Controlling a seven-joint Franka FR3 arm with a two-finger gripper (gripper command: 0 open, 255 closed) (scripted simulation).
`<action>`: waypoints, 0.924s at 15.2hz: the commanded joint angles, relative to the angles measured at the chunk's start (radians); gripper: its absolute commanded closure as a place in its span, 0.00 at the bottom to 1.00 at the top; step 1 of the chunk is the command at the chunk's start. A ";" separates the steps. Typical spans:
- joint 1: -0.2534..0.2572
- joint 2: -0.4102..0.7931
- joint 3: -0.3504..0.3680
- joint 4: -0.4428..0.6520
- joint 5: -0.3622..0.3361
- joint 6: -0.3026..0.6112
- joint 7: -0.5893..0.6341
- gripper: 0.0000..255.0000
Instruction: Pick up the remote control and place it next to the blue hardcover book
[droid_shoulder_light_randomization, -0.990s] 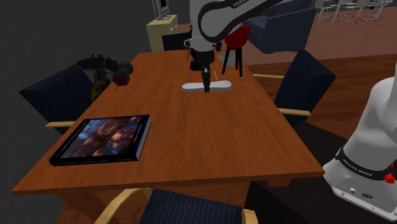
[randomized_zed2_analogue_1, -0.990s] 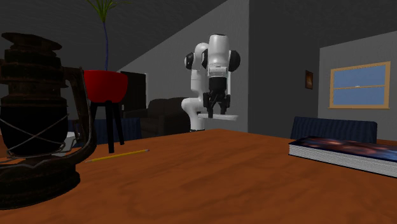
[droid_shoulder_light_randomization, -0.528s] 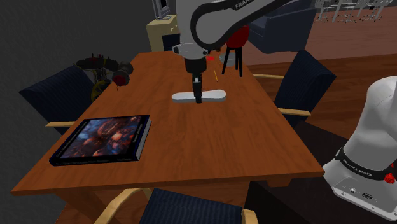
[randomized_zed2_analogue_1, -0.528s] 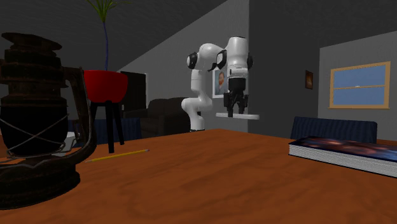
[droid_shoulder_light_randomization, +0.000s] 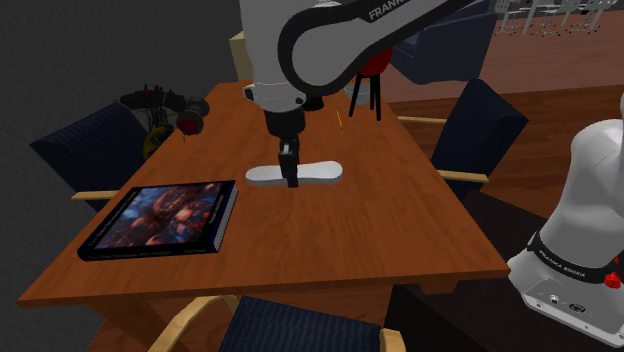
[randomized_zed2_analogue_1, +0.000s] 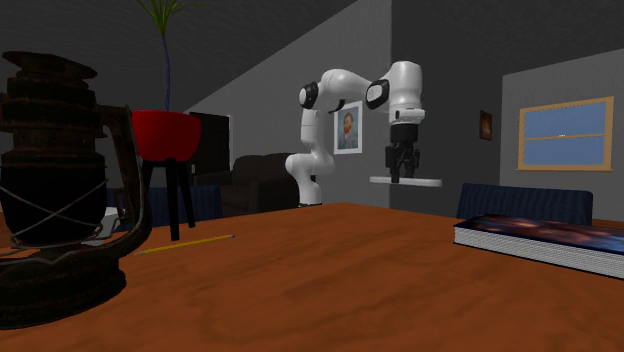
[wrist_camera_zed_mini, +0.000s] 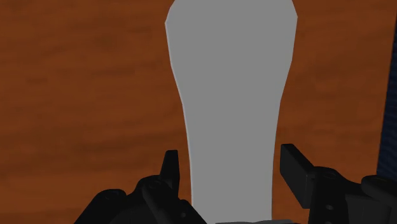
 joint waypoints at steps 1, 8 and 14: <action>0.030 0.019 0.020 0.020 -0.006 -0.003 0.053 1.00; 0.130 0.116 0.075 0.152 -0.037 -0.045 0.212 1.00; 0.186 0.191 0.094 0.216 -0.061 -0.040 0.290 1.00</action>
